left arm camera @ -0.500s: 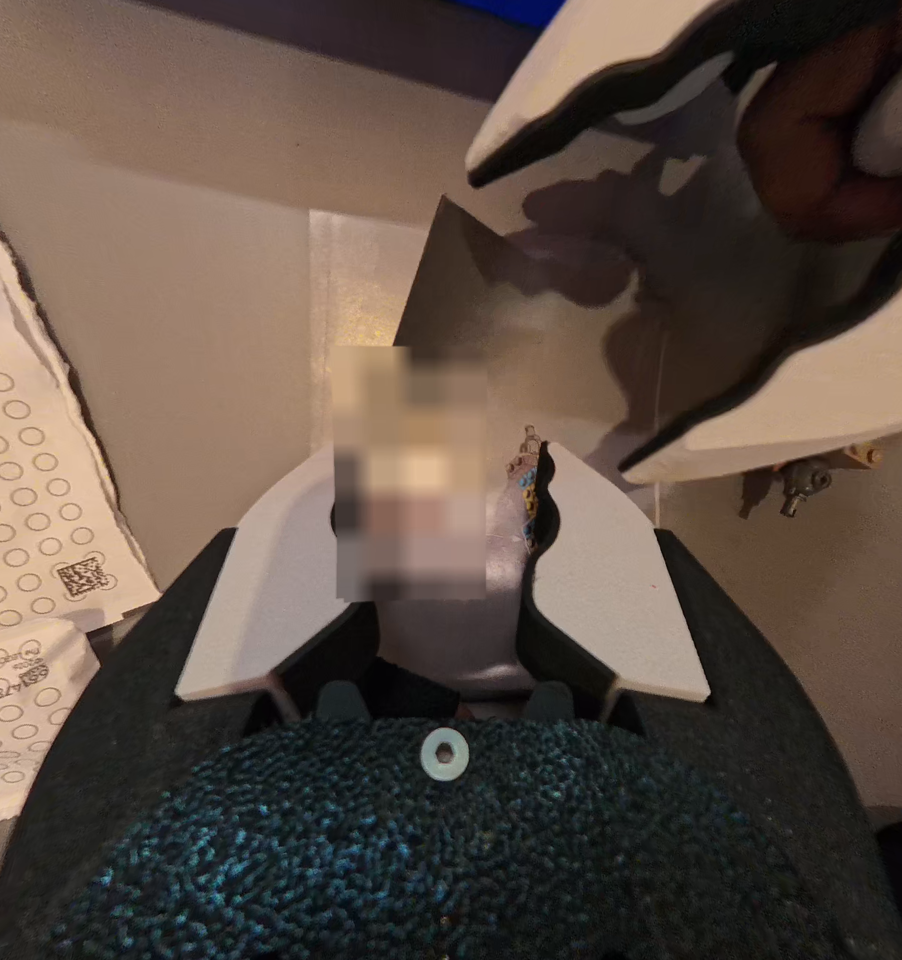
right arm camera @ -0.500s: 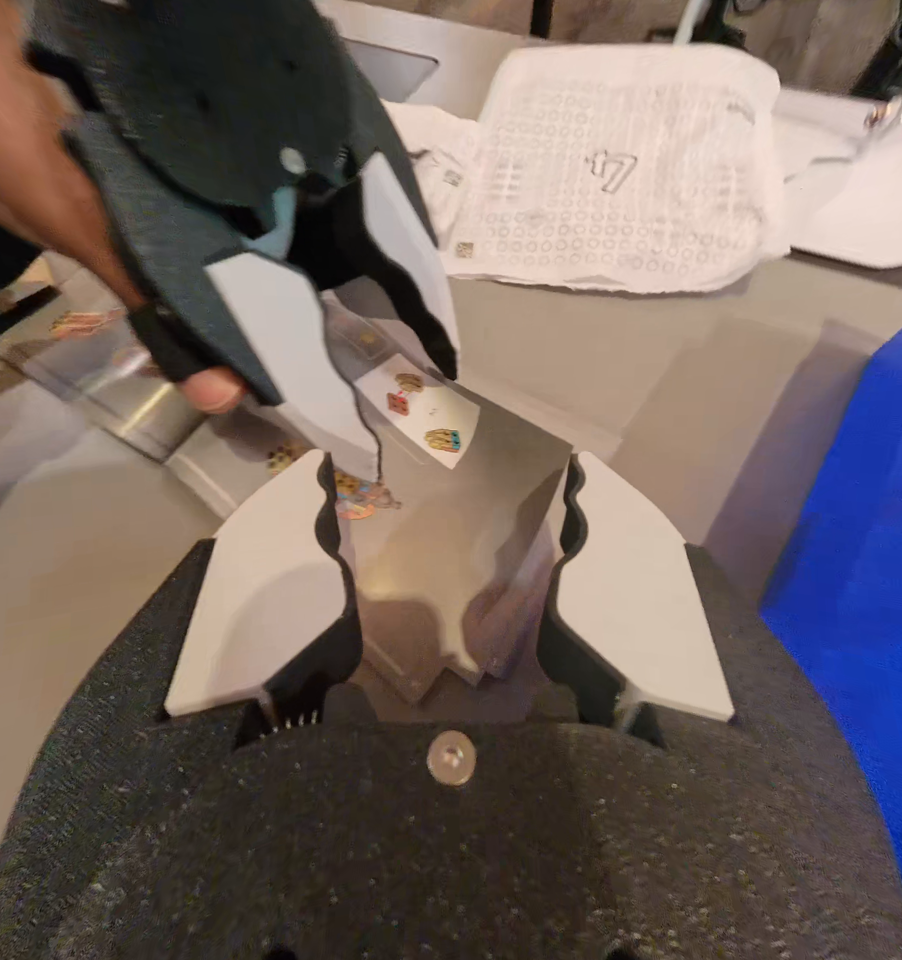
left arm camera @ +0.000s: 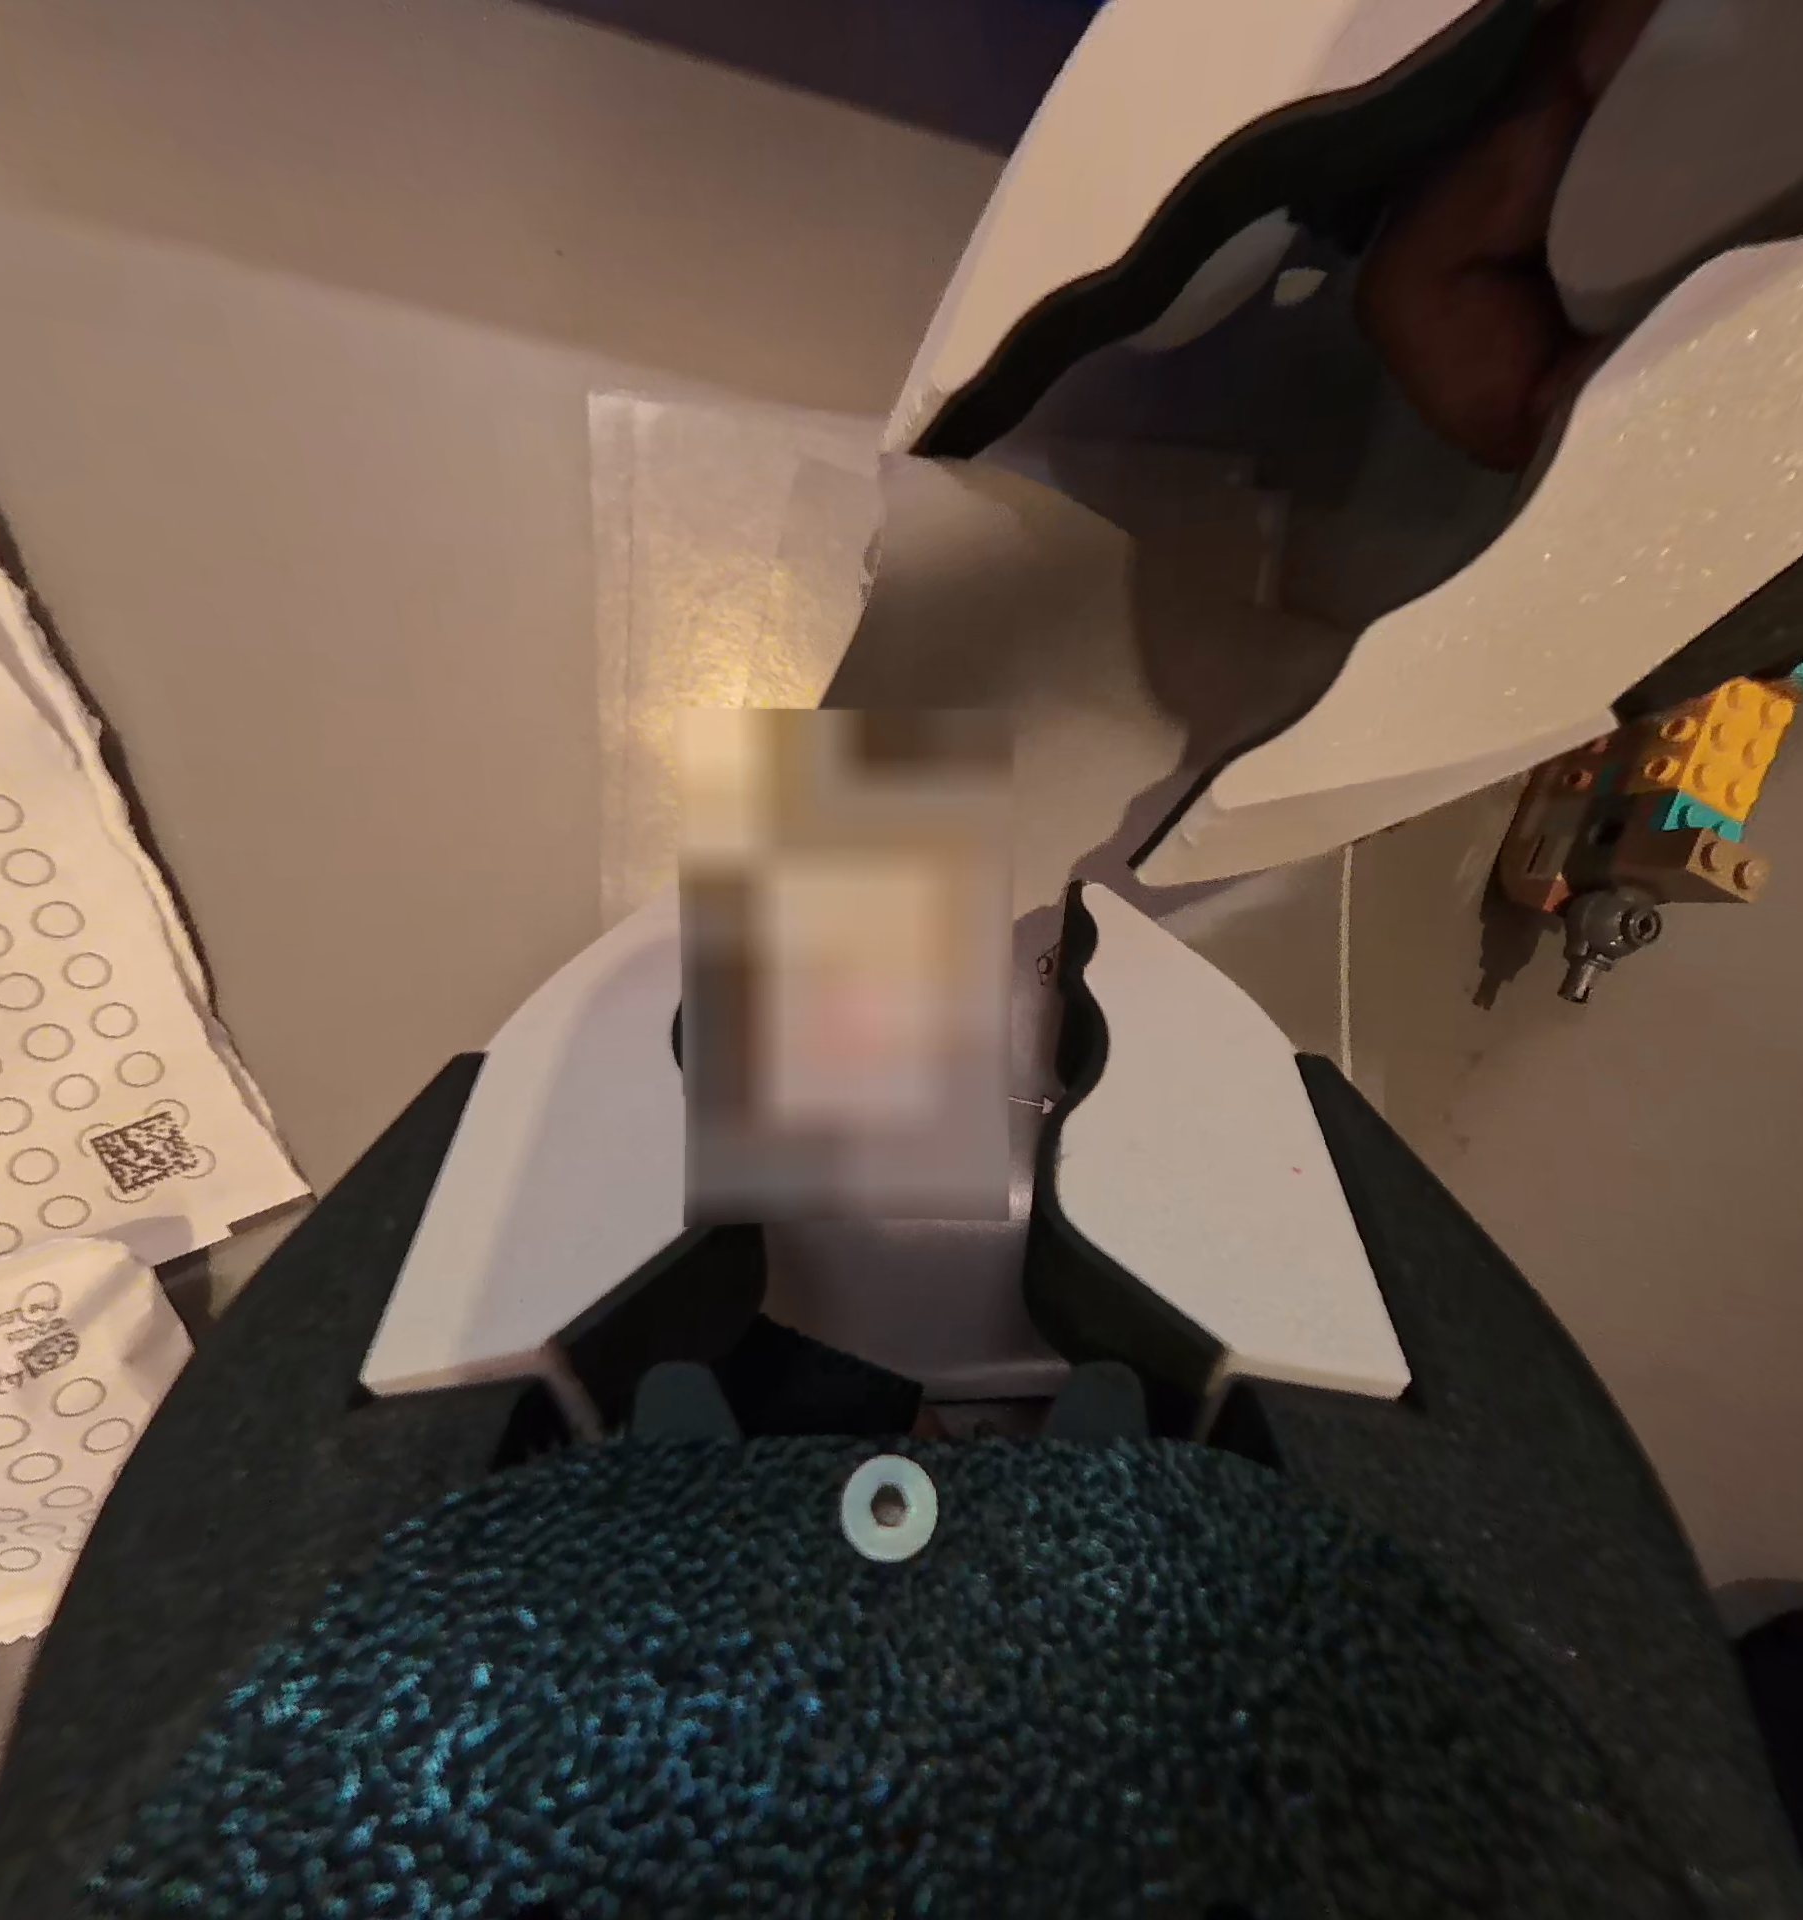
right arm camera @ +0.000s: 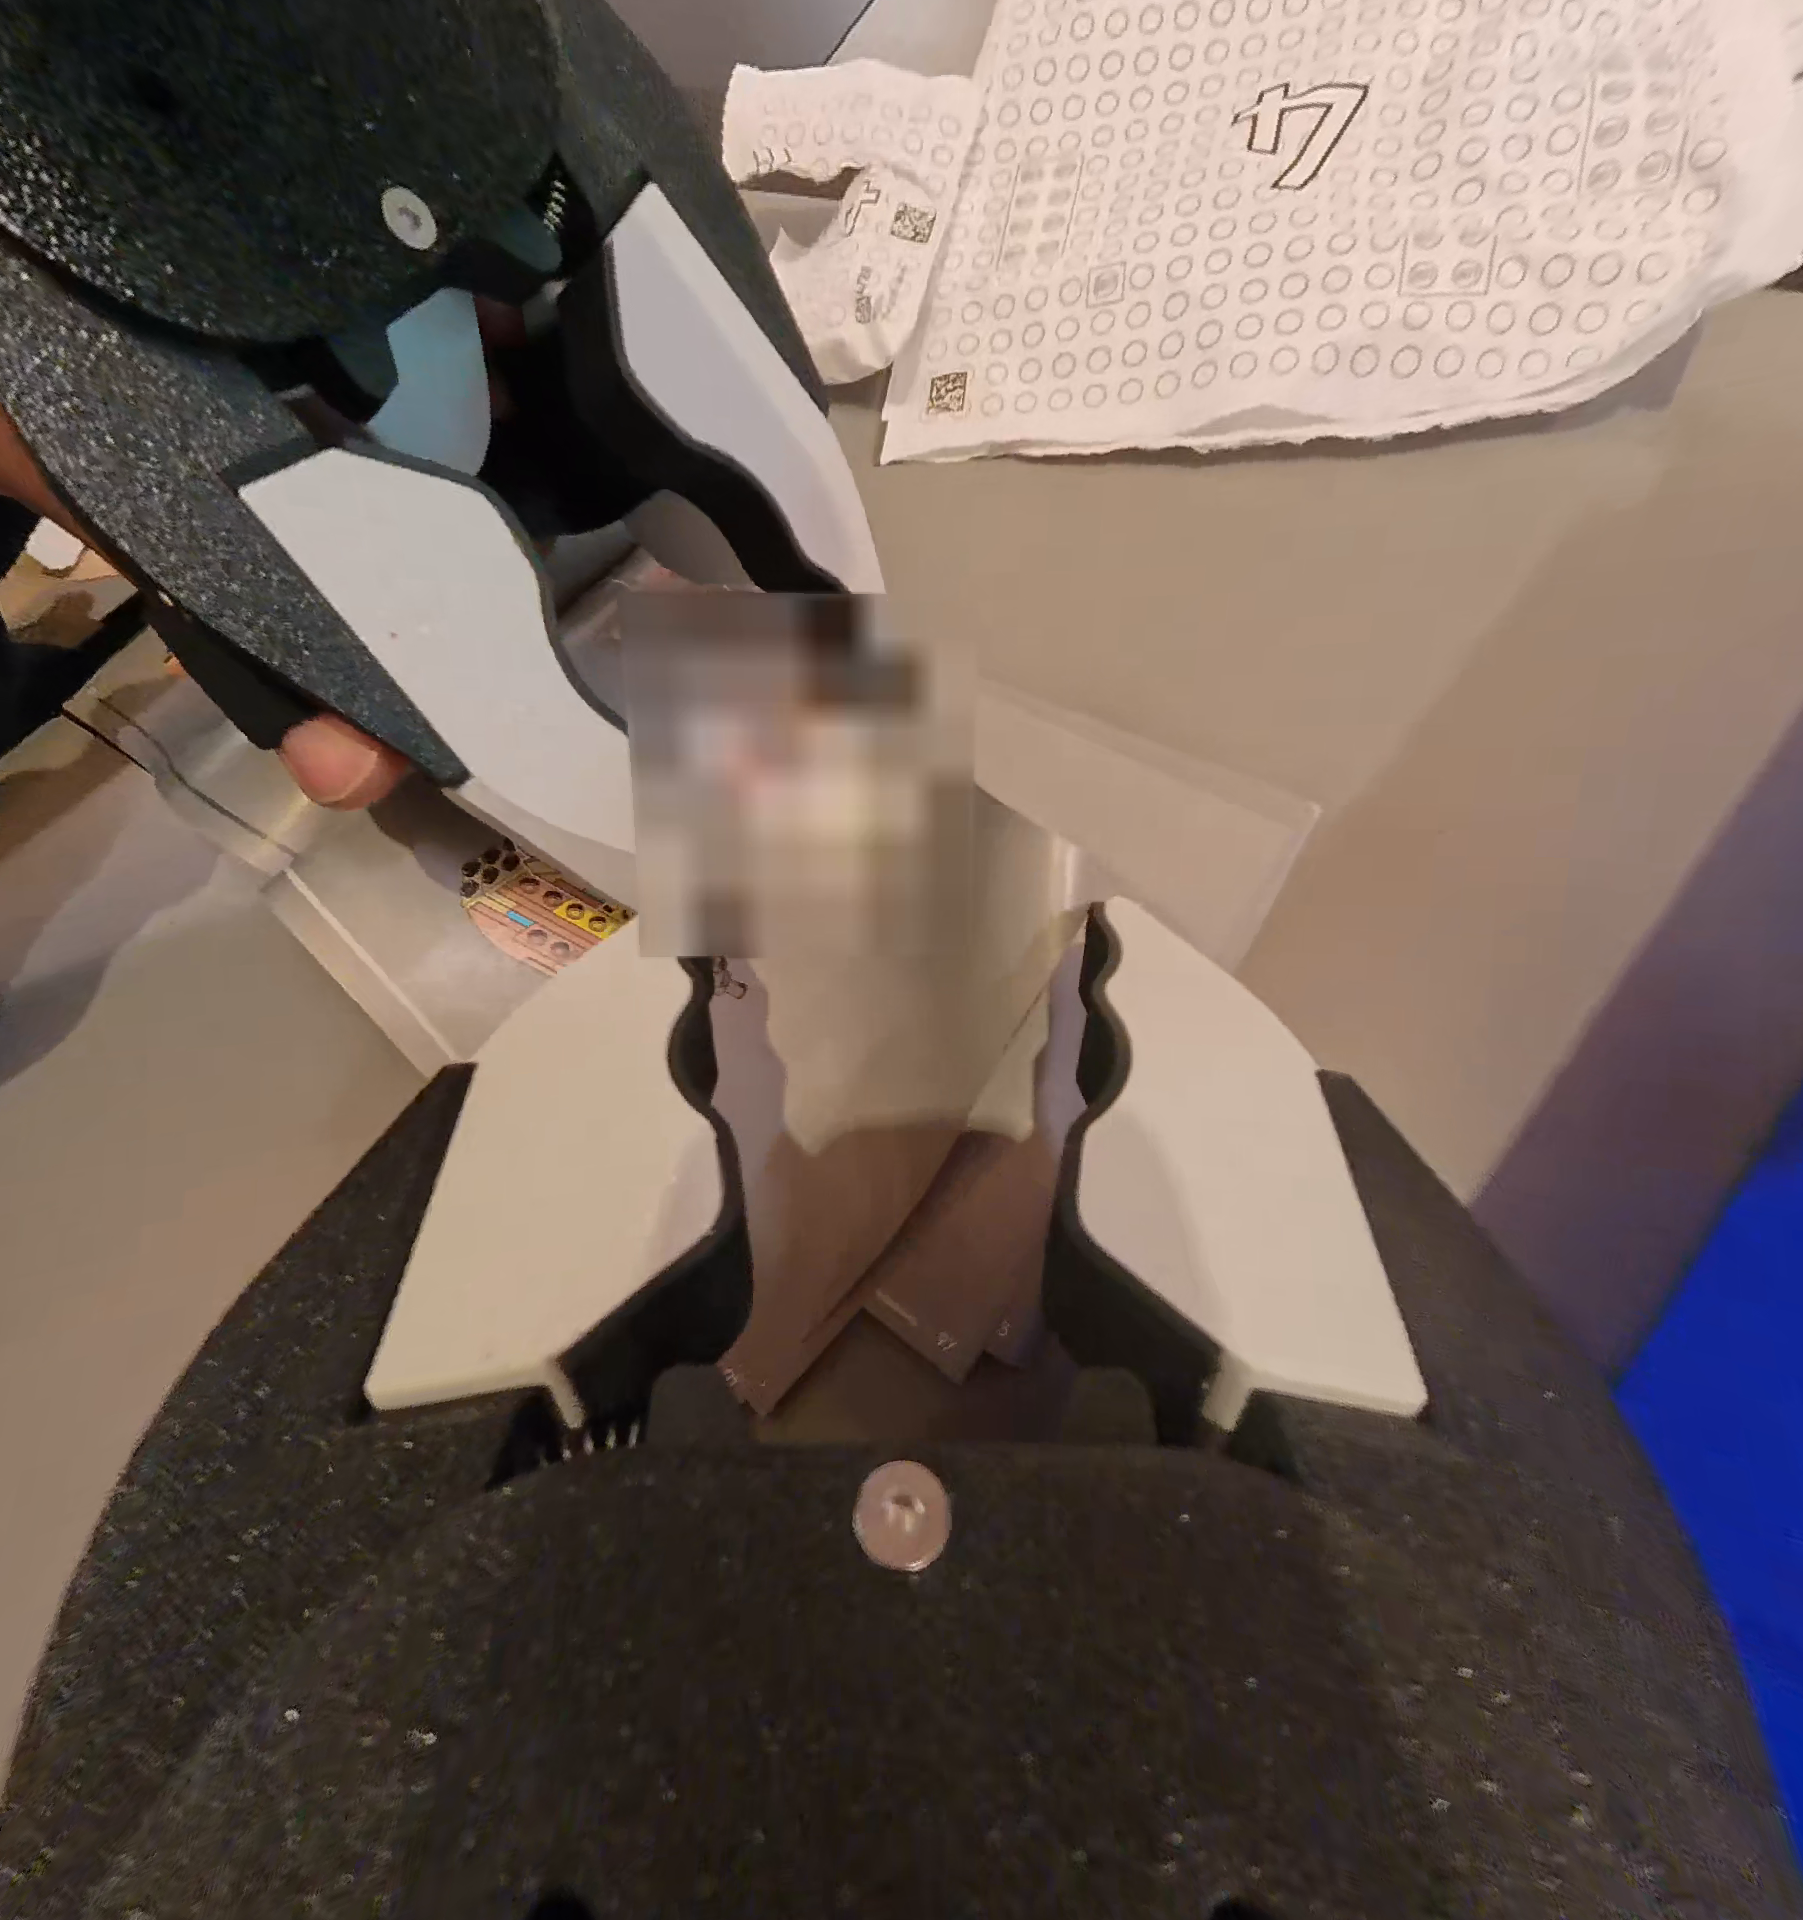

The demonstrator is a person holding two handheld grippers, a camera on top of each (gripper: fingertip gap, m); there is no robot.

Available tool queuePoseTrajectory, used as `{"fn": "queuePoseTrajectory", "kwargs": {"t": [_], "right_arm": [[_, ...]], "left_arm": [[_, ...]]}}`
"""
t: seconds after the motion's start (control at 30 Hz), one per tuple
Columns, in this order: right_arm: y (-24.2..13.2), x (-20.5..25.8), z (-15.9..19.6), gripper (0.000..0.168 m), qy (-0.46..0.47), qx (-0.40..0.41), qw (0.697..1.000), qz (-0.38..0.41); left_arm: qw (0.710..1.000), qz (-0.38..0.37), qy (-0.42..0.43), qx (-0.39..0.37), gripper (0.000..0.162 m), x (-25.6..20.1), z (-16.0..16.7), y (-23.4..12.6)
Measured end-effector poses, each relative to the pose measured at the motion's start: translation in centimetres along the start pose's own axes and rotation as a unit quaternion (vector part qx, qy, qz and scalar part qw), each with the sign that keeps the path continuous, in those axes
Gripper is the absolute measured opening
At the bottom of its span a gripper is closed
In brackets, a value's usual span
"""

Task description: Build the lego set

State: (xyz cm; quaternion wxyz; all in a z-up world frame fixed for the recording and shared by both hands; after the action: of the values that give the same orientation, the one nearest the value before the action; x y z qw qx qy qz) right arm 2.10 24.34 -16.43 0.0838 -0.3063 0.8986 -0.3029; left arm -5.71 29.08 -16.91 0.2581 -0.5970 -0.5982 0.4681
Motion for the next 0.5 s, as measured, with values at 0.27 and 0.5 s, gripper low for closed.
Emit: {"fn": "queuePoseTrajectory", "kwargs": {"t": [0.27,0.5], "right_arm": [[-0.77,-0.06,-0.64,0.056,0.034,-0.046,0.998,-0.024],[-0.88,-0.06,-0.49,0.049,0.053,-0.054,0.996,-0.038]], "left_arm": [[1.0,-0.003,0.0,-0.004,0.06,0.09,0.18,-0.39],[1.0,-0.004,-0.003,-0.004,0.06,0.19,0.23,-0.29]]}}
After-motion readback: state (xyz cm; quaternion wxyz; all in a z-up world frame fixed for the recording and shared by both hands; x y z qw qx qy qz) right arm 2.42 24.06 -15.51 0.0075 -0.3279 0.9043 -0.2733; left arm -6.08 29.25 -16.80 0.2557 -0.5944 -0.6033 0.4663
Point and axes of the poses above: each gripper's, where its closed fingertips meet, y out along the fingers, z out of its underside, x = y × z across the jaws, the point moved 5 cm from there along -y, back along the fingers, and after that the axes turned 12 degrees about -y, right-handed, at the moved point
